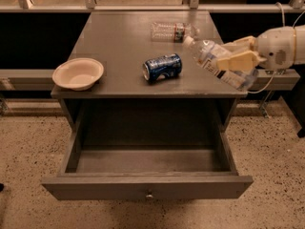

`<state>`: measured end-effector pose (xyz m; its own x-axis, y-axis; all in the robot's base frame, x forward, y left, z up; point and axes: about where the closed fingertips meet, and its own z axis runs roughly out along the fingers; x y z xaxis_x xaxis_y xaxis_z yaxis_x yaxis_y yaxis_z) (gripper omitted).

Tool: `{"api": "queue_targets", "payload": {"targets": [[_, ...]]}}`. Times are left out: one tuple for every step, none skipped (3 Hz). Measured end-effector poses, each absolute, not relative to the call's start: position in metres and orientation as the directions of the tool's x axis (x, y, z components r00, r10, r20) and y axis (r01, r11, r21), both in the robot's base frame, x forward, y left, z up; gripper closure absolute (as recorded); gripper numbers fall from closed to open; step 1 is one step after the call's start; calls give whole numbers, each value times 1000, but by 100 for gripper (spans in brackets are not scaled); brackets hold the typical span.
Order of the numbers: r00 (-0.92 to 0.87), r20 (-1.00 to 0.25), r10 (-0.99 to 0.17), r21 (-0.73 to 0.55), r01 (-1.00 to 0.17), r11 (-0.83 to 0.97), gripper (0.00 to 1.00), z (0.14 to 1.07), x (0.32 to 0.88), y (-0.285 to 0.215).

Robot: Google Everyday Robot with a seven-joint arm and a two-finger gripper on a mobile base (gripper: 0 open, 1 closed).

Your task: Pick blue plastic bottle from top drawer and place on counter

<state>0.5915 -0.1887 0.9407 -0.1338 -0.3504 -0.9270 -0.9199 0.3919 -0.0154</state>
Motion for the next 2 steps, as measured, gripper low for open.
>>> {"api": "queue_targets", "payload": {"targets": [[-290, -903, -318, 105, -865, 491, 100, 947, 624, -183], [-457, -856, -242, 246, -771, 587, 100, 931, 648, -185]]}}
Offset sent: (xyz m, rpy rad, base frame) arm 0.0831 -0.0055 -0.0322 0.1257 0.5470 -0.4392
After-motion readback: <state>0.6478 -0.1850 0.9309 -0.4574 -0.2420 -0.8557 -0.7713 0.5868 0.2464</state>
